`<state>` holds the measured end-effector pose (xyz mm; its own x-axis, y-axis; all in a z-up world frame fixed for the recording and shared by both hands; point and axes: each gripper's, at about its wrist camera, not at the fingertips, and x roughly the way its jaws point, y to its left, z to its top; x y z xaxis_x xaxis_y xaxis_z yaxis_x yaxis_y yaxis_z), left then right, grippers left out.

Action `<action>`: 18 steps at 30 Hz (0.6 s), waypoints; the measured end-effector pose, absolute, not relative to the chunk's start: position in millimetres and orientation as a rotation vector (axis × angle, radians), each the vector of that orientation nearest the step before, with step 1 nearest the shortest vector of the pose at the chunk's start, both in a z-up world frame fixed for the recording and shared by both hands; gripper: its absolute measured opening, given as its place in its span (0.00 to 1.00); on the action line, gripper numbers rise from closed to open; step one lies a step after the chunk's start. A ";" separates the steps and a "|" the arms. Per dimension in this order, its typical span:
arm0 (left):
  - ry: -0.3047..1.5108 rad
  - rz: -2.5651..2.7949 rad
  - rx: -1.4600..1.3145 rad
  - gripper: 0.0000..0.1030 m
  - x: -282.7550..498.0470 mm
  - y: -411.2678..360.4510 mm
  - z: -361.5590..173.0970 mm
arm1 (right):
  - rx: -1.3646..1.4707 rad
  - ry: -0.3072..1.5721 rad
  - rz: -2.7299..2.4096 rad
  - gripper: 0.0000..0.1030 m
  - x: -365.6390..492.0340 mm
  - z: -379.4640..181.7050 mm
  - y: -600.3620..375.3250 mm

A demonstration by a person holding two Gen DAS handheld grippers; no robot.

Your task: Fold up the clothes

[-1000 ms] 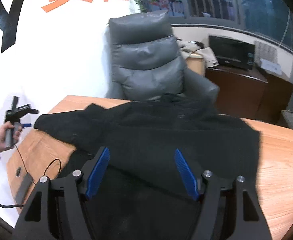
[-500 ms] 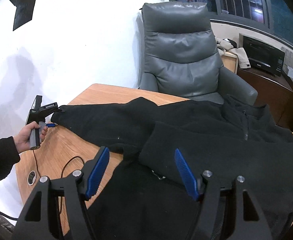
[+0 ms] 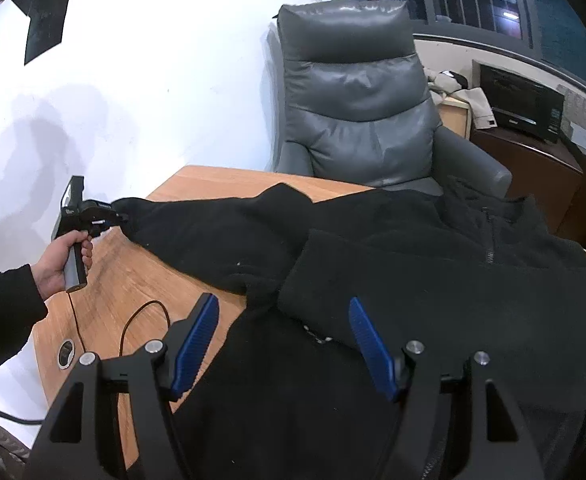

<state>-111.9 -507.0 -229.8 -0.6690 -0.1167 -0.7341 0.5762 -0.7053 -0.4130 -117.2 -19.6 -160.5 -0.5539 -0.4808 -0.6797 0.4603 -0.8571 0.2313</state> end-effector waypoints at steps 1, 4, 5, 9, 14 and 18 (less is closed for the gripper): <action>0.898 -2.425 0.970 0.07 -115.0 -490.6 -216.2 | 1.048 -0.041 -2.382 0.70 -115.3 -159.5 -15.7; 0.875 -2.555 0.937 0.07 -125.0 -438.1 -177.8 | 1.015 -0.072 -2.410 0.70 -107.2 -150.4 7.9; 0.868 -2.616 0.931 0.07 -129.8 -410.1 -162.9 | 1.001 -0.087 -2.420 0.70 -104.2 -146.7 17.2; 0.816 -2.842 0.968 0.07 -156.4 -287.4 -126.0 | 0.920 -0.172 -2.465 0.70 -91.4 -126.0 60.1; 0.812 -3.025 1.134 0.07 -188.3 -120.2 -125.9 | 0.793 -0.293 -2.552 0.70 -69.4 -94.7 140.5; 0.826 -3.079 1.287 0.07 -194.4 -1.5 -160.4 | 0.716 -0.342 -2.639 0.70 -50.6 -75.5 207.4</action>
<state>-194.4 -1.5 -160.4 -0.6821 0.4378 -0.5858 -0.0860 -0.8435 -0.5302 -50.6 207.4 -75.5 -0.7964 -0.4228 -0.4325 0.2984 -0.8967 0.3270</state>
